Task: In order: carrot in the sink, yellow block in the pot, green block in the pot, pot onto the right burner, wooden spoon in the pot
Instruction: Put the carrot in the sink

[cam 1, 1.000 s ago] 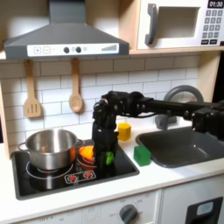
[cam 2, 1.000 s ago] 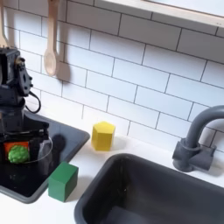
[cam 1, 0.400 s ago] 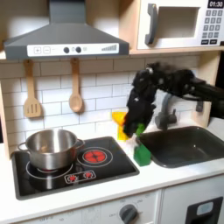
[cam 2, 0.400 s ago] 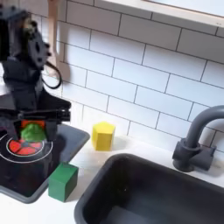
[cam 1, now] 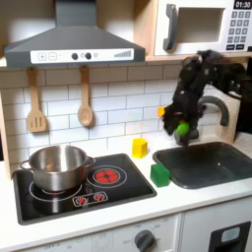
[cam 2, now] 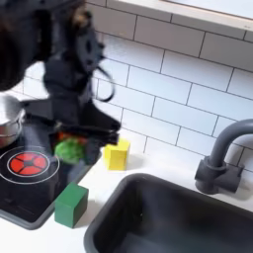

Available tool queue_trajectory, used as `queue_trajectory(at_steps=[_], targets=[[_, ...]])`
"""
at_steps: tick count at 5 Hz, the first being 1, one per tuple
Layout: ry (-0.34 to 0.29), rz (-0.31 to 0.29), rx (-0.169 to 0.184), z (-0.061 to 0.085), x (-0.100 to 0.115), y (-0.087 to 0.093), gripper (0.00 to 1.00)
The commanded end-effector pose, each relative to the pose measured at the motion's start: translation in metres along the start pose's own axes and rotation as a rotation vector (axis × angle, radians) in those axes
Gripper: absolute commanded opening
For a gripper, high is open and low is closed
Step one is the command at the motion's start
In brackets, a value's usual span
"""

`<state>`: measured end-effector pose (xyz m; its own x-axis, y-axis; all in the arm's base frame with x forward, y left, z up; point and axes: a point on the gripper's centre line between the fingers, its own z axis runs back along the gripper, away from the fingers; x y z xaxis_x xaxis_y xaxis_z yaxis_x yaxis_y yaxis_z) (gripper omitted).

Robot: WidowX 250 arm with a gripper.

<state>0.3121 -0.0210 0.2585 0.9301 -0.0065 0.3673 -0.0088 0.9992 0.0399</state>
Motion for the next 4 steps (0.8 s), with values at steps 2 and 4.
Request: queue_trajectory(at_steps=[2, 4], targets=[[0.098, -0.274, -0.059, 0.006, -0.018, -0.034, 0.0], [0.167, -0.312, -0.138, -0.002, -0.033, -0.045, 0.0]])
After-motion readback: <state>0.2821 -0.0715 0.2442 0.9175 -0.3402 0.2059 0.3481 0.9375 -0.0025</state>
